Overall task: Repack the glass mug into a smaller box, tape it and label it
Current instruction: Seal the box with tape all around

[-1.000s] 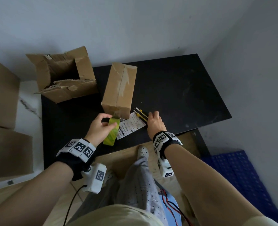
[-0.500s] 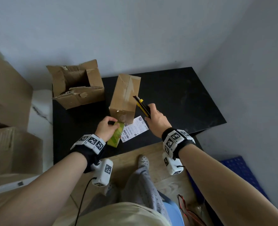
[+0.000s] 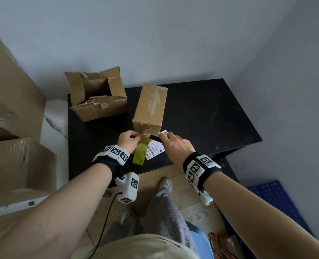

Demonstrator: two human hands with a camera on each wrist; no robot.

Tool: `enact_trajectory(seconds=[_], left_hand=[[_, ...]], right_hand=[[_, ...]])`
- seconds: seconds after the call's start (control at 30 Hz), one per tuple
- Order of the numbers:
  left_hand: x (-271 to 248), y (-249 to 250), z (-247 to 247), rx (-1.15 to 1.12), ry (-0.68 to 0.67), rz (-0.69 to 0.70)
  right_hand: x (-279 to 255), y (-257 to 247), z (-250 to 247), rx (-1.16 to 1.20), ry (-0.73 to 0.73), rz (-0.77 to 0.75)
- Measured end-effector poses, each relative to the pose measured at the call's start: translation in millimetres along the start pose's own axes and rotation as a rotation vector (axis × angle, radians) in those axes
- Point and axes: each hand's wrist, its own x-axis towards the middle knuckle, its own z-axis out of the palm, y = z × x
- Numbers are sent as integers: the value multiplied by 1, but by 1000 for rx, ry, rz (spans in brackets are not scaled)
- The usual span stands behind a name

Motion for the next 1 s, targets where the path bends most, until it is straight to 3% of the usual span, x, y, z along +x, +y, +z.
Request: enact_trajectory(seconds=[0.37,0.7,1.0], left_hand=[[-1,-2,3,18,24,20],[3,0,9,106,79,33],[2,-1,5,-13,65,-28]], right_hand=[[4,-15,-11,-84,-7,-31],[-1,-10,-8,-135,-40,60],[-8,18,4,-59,-89,167]])
